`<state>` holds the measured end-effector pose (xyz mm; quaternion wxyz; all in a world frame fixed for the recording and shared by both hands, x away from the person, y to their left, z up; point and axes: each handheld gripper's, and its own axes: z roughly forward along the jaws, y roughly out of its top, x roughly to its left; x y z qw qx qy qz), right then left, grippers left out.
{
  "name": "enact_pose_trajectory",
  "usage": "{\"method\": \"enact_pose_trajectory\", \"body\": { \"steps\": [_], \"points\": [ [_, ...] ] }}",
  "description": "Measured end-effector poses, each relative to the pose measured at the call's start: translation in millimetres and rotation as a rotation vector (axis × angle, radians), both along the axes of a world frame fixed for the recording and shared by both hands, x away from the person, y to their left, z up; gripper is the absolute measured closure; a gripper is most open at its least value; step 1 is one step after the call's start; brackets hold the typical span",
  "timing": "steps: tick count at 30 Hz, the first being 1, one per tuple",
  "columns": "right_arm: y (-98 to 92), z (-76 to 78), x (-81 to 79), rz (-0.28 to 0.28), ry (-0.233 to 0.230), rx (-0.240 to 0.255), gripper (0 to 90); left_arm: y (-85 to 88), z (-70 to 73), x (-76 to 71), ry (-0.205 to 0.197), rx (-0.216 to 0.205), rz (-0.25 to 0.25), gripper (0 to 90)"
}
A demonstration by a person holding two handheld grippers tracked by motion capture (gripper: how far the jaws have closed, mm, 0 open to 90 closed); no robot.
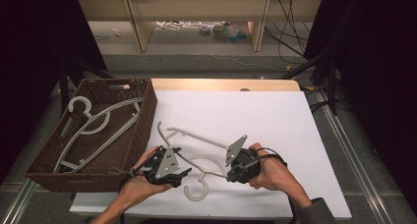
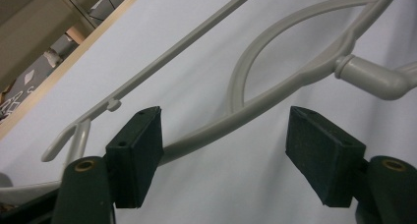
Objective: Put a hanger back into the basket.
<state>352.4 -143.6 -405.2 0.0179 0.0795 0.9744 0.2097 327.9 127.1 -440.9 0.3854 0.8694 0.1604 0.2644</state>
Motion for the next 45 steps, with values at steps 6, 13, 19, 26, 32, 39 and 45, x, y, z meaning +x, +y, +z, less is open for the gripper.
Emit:
{"method": "enact_pose_trajectory", "body": {
  "steps": [6, 13, 19, 26, 32, 39, 45],
  "points": [
    [-3.9, 3.2, -3.9, 0.004, 0.008, 0.001, 82.4, -5.2, 3.3, -2.1, -0.035, 0.078, -0.071, 32.7],
    [-6.2, 5.3, -9.8, 0.017, 0.017, 0.002, 82.3, -13.5, 4.8, -2.9, -0.06, 0.139, -0.131, 35.2],
    [-5.0, 6.7, -13.5, 0.035, 0.046, 0.014, 82.3, -17.3, 2.3, -4.4, -0.07, 0.18, -0.154, 37.3],
    [-3.8, 7.4, -14.3, 0.052, 0.028, 0.01, 82.3, -22.5, 3.2, -7.0, -0.081, 0.213, -0.246, 52.4],
    [-6.9, 6.9, -12.2, 0.076, 0.041, 0.027, 82.2, -23.4, 6.0, -10.9, -0.108, 0.268, -0.301, 65.1],
    [-9.9, 6.8, -10.3, 0.094, 0.076, 0.052, 82.1, -23.5, 9.5, -14.5, -0.161, 0.33, -0.346, 68.7],
    [-15.5, 5.8, -3.9, 0.119, 0.096, 0.085, 81.7, -25.1, 4.8, -16.9, -0.18, 0.384, -0.381, 73.2]
  ]
}}
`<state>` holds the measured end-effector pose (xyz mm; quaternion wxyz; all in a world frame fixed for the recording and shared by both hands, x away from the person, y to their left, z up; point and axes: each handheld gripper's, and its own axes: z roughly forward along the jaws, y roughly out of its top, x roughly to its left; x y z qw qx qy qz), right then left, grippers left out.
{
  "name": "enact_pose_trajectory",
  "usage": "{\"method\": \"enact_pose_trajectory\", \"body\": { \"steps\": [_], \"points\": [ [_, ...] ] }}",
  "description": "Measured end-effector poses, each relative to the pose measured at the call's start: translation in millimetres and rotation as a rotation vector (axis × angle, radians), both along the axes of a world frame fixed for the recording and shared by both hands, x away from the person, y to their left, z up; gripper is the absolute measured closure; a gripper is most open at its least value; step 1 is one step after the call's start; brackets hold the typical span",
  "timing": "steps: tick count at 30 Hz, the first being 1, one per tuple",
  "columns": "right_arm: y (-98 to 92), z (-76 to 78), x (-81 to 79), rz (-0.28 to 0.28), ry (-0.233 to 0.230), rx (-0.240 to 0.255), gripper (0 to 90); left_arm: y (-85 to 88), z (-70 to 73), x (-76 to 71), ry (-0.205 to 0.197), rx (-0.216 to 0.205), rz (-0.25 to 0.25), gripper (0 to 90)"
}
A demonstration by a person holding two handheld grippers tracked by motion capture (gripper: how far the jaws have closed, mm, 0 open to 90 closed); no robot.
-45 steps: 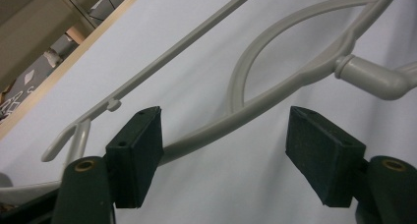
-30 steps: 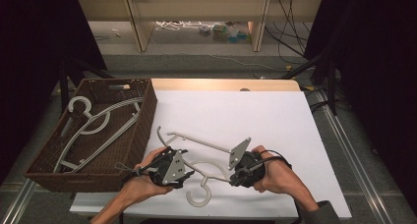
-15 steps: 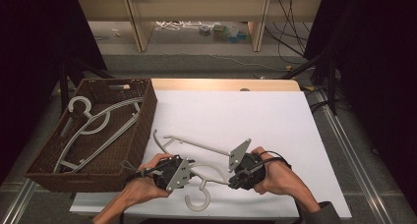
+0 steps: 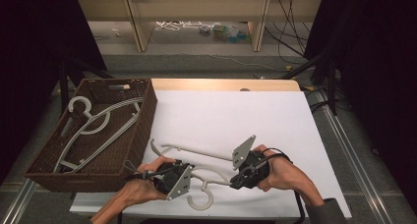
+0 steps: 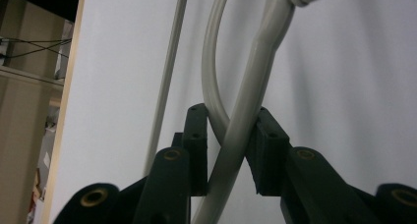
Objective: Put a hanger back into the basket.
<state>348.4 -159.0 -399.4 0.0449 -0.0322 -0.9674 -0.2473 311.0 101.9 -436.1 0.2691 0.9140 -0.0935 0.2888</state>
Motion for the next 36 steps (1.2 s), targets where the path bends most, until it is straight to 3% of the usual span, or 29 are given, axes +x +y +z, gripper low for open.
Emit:
{"method": "enact_pose_trajectory", "body": {
  "steps": [3, 7, 8, 11, 12, 13, 14, 15, 16, 17, 18, 19, 21, 22, 23, 27, 30, 31, 32, 36],
  "points": [
    [-4.1, 0.6, 4.0, -0.005, -0.015, 0.013, 81.1, -0.1, 0.6, -1.7, 0.022, -0.024, -0.039, 77.7],
    [-10.9, 3.6, 9.0, -0.022, -0.016, 0.041, 79.1, -1.1, 6.3, -2.4, 0.012, -0.036, -0.036, 79.2],
    [-11.3, 4.9, 9.6, -0.042, -0.026, 0.053, 77.4, 1.7, 10.0, -1.1, 0.027, -0.052, -0.002, 79.3],
    [-16.3, 10.1, 14.3, -0.131, -0.054, 0.115, 66.0, 4.2, 14.3, 1.6, 0.055, -0.075, 0.028, 79.3],
    [-16.3, 10.1, 14.3, -0.131, -0.054, 0.115, 66.0, 4.9, 16.1, 3.2, 0.074, -0.095, 0.04, 79.3],
    [-19.1, 15.4, 15.0, -0.199, -0.1, 0.16, 54.7, 5.3, 17.7, 5.4, 0.075, -0.105, 0.04, 79.3],
    [-20.6, 18.1, 15.4, -0.224, -0.122, 0.19, 50.7, 6.5, 19.0, 6.3, 0.083, -0.117, 0.074, 79.3],
    [-21.7, 20.5, 15.2, -0.263, -0.141, 0.221, 45.0, 7.7, 19.8, 7.4, 0.106, -0.128, 0.095, 79.3],
    [-21.7, 20.5, 15.2, -0.263, -0.141, 0.221, 45.0, 8.9, 20.4, 8.8, 0.126, -0.149, 0.12, 79.3],
    [-23.0, 23.9, 15.1, -0.327, -0.182, 0.262, 39.4, 11.6, 21.6, 12.6, 0.187, -0.201, 0.173, 79.3],
    [-23.0, 23.9, 15.1, -0.327, -0.182, 0.262, 39.4, 11.6, 21.6, 12.6, 0.187, -0.201, 0.173, 79.3],
    [-23.3, 26.0, 13.8, -0.37, -0.217, 0.283, 33.4, 14.1, 22.4, 13.5, 0.209, -0.227, 0.213, 79.3],
    [-23.2, 26.5, 12.2, -0.415, -0.244, 0.312, 28.5, 20.5, 26.6, 17.6, 0.243, -0.264, 0.264, 79.3],
    [-23.3, 26.5, 11.4, -0.437, -0.258, 0.33, 27.5, 20.5, 26.6, 17.6, 0.243, -0.264, 0.264, 79.3],
    [-23.4, 26.3, 10.6, -0.447, -0.274, 0.347, 27.4, 24.6, 29.6, 19.7, 0.271, -0.298, 0.29, 79.3],
    [-26.0, 25.0, 6.9, -0.522, -0.318, 0.428, 24.1, 30.2, 33.4, 22.4, 0.288, -0.331, 0.323, 79.3],
    [-28.3, 25.3, 3.2, -0.543, -0.342, 0.454, 21.5, 36.0, 35.9, 25.7, 0.326, -0.37, 0.358, 79.3],
    [-31.1, 26.0, -1.1, -0.558, -0.374, 0.489, 19.7, 39.9, 37.6, 28.3, 0.343, -0.387, 0.377, 79.3],
    [-31.1, 26.0, -1.1, -0.558, -0.374, 0.489, 19.7, 39.9, 37.6, 28.3, 0.343, -0.387, 0.377, 79.2],
    [-36.3, 23.2, -13.1, -0.582, -0.399, 0.519, 17.1, 47.6, 41.0, 32.8, 0.387, -0.464, 0.423, 79.2]
  ]
}}
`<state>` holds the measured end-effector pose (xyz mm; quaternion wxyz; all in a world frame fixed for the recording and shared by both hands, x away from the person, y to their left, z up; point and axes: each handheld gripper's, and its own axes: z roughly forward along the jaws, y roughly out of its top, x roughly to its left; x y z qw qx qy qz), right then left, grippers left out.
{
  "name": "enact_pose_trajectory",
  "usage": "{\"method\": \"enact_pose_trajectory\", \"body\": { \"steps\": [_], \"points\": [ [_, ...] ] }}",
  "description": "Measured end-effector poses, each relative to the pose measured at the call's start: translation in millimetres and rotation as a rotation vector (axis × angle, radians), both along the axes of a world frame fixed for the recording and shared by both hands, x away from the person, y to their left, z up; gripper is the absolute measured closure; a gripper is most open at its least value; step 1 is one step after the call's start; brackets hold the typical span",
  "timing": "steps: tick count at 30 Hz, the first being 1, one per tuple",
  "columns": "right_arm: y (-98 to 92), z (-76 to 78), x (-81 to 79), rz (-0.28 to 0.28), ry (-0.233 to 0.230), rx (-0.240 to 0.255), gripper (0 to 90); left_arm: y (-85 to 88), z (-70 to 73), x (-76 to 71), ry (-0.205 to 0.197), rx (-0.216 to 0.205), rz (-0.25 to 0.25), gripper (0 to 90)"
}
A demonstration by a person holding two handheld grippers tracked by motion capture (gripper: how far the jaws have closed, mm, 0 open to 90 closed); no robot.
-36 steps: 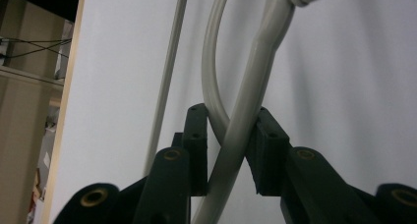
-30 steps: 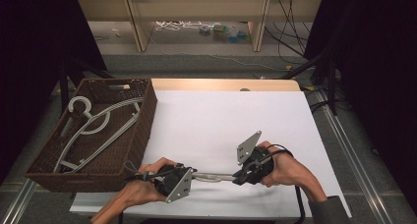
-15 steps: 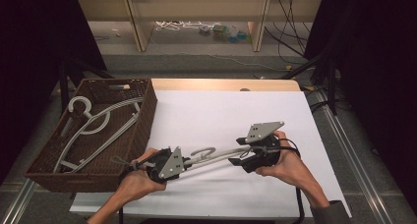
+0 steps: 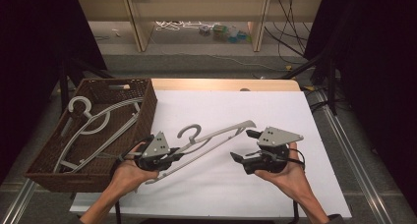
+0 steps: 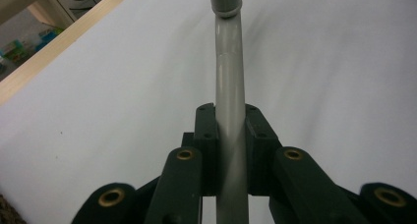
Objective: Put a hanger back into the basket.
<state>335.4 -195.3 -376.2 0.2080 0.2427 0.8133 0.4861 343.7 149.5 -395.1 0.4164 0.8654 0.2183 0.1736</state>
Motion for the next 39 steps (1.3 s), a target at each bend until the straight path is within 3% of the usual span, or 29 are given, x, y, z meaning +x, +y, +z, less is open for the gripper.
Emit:
{"method": "enact_pose_trajectory", "body": {
  "steps": [4, 5, 9, 10, 11, 13, 18, 20, 27, 29, 32, 37, 38, 39],
  "points": [
    [-6.9, -6.3, -8.3, -0.034, -0.009, 0.055, 17.1, 6.6, 6.4, 2.8, 0.037, -0.062, 0.021, 79.2],
    [-9.1, -10.2, -10.1, -0.051, -0.019, 0.074, 17.1, 6.3, 6.9, 2.8, 0.047, -0.106, 0.039, 79.3],
    [-11.9, -14.6, -12.2, -0.057, -0.028, 0.086, 17.2, 11.5, 14.0, 4.9, 0.071, -0.15, 0.055, 79.2],
    [-11.6, -17.9, -14.3, -0.058, -0.014, 0.114, 17.1, 13.0, 15.4, 5.4, 0.075, -0.163, 0.059, 79.2],
    [-13.4, -17.9, -15.3, -0.072, -0.032, 0.098, 17.1, 14.4, 16.9, 6.2, 0.077, -0.178, 0.06, 79.2],
    [-13.4, -20.2, -16.8, -0.078, -0.036, 0.124, 17.1, 18.3, 20.7, 7.8, 0.088, -0.218, 0.076, 79.2],
    [-14.0, -23.8, -21.4, -0.095, -0.055, 0.148, 17.0, 24.2, 29.2, 8.6, 0.112, -0.253, 0.091, 79.2],
    [-15.0, -26.8, -26.3, -0.091, -0.047, 0.173, 16.7, 27.3, 35.1, 8.8, 0.129, -0.288, 0.085, 79.2],
    [-19.5, -32.7, -36.0, -0.094, -0.056, 0.174, 16.3, 44.3, 65.1, 7.9, 0.173, -0.391, 0.104, 79.2],
    [-19.5, -34.1, -38.1, -0.091, -0.056, 0.168, 16.4, 56.3, 80.9, 8.9, 0.162, -0.403, 0.12, 79.2],
    [-19.2, -36.0, -39.4, -0.076, -0.061, 0.174, 16.4, 67.0, 90.4, 10.8, 0.147, -0.408, 0.128, 79.2],
    [-19.3, -37.6, -41.2, -0.08, -0.063, 0.185, 16.4, 97.3, 106.8, 13.9, 0.106, -0.392, 0.206, 79.2],
    [-20.5, -37.3, -42.9, -0.086, -0.058, 0.176, 16.3, 111.2, 110.0, 16.4, 0.098, -0.393, 0.244, 79.2],
    [-20.4, -37.8, -43.5, -0.085, -0.059, 0.181, 16.3, 111.2, 110.0, 16.4, 0.098, -0.393, 0.244, 79.2]
  ]
}}
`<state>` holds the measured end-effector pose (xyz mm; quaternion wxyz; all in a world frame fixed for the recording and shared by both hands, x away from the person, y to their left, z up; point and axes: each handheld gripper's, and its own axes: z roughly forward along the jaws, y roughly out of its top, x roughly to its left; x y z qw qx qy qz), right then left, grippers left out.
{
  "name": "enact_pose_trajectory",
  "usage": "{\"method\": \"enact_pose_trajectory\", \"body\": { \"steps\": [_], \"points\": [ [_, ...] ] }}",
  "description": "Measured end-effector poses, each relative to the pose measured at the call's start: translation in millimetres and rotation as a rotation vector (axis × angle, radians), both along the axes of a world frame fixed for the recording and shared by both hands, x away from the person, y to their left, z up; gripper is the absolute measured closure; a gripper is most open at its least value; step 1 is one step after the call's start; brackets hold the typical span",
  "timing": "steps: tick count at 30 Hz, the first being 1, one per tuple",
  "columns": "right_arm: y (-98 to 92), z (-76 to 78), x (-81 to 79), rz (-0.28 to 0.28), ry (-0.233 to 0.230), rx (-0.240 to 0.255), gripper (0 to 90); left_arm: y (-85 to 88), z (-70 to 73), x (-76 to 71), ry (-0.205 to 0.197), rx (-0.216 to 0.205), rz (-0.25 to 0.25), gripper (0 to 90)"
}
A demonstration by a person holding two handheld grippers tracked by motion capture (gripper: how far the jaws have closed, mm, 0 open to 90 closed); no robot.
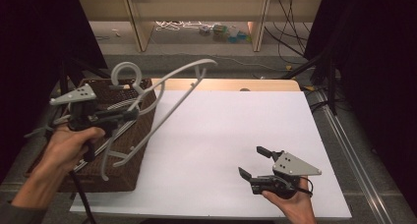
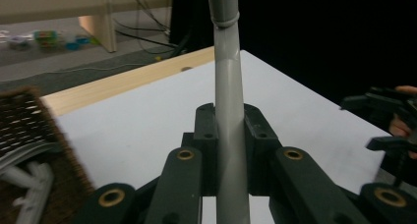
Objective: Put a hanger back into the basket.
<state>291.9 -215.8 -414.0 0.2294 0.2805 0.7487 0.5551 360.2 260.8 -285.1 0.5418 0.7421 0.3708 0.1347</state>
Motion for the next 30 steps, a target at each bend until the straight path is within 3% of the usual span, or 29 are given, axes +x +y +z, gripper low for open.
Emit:
{"method": "enact_pose_trajectory", "body": {
  "steps": [8, 11, 12, 14, 16, 30],
  "points": [
    [-1.3, -1.9, -2.3, 0.005, 0.013, -0.016, 16.3, 42.8, 5.0, 9.9, -0.032, 0.062, 0.118, 79.2],
    [-0.7, -2.9, -2.4, -0.002, 0.008, -0.01, 16.3, 54.4, 4.1, 14.8, -0.049, 0.09, 0.14, 79.2],
    [-0.8, -2.4, -4.1, 0.005, 0.035, -0.009, 16.4, 58.3, 3.2, 16.4, -0.048, 0.094, 0.152, 79.2],
    [-0.9, -2.3, -4.3, 0.004, 0.035, -0.009, 16.4, 65.2, 0.9, 19.5, -0.045, 0.098, 0.17, 79.2],
    [-1.8, -2.6, -3.2, 0.005, 0.013, -0.01, 16.4, 72.1, -1.7, 22.5, -0.047, 0.112, 0.18, 79.2],
    [-1.6, -4.3, -2.3, 0.009, 0.018, -0.01, 16.4, 121.1, -18.9, 30.7, -0.05, 0.198, 0.242, 79.3]
  ]
}}
